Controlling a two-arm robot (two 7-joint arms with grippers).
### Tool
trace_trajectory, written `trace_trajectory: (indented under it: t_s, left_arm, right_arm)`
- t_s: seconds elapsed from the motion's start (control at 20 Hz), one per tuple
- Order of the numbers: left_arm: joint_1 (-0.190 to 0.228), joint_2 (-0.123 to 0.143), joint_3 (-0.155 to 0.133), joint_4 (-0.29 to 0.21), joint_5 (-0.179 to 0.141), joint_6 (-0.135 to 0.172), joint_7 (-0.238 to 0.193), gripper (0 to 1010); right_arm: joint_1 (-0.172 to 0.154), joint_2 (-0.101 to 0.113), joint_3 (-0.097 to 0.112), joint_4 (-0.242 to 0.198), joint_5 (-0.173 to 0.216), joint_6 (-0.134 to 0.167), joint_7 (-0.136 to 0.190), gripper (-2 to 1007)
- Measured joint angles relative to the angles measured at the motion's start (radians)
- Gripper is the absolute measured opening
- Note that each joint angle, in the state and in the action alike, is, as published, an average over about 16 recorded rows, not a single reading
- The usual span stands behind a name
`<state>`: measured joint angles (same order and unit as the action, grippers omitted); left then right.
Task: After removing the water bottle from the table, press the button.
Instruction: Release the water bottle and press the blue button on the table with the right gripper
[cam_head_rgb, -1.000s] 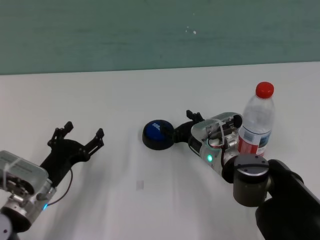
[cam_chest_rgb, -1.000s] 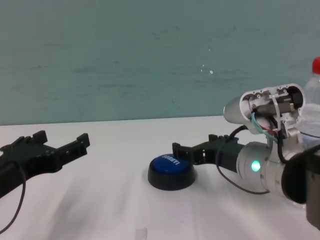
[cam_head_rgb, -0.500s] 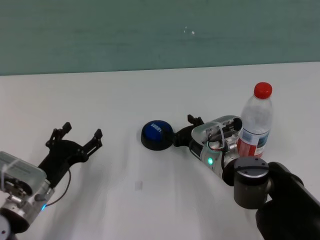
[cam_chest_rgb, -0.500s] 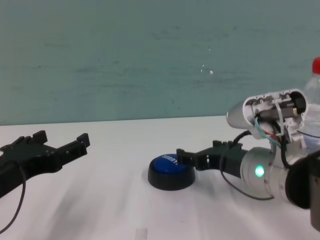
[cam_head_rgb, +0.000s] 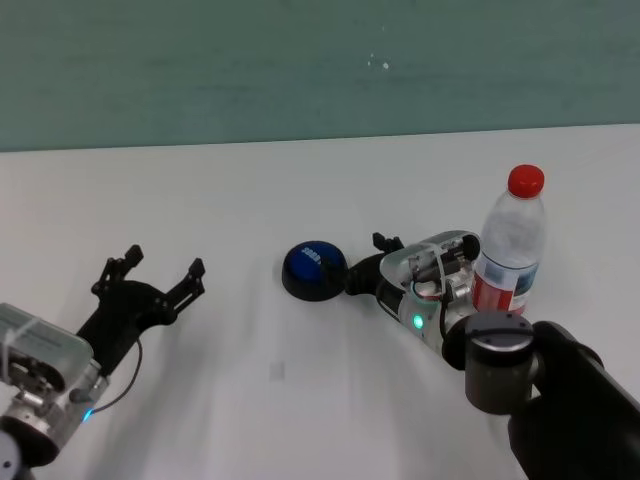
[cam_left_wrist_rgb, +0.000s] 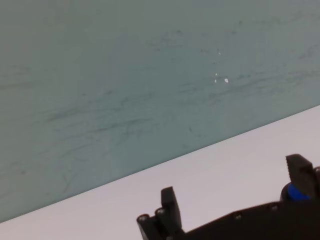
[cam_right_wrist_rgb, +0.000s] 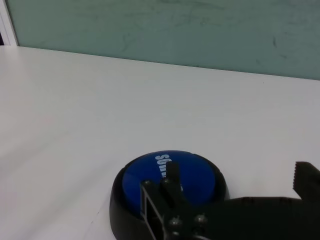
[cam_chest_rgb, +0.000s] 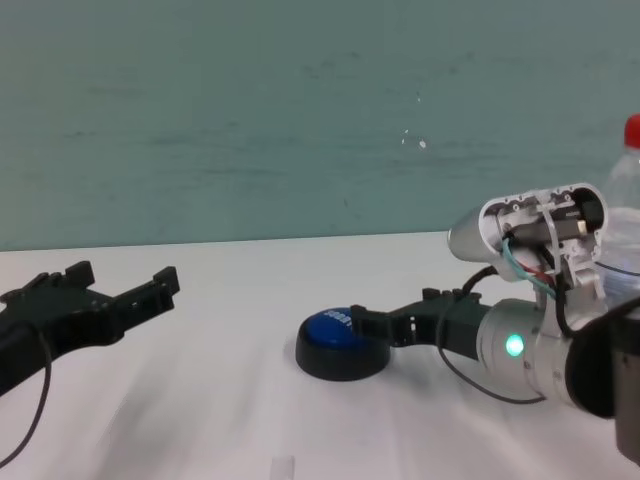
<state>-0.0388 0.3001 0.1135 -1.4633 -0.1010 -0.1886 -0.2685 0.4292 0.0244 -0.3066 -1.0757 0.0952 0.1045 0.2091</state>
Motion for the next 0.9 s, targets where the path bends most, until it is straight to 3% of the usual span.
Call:
trace_trajectory:
  t_s: [0.9]
  left_arm:
    - [0.000,0.000,0.000,0.000,0.000,0.000,0.000,1003]
  right_arm:
    - [0.011,0.000,-0.003,0.021,-0.002,0.008,0.007,1000]
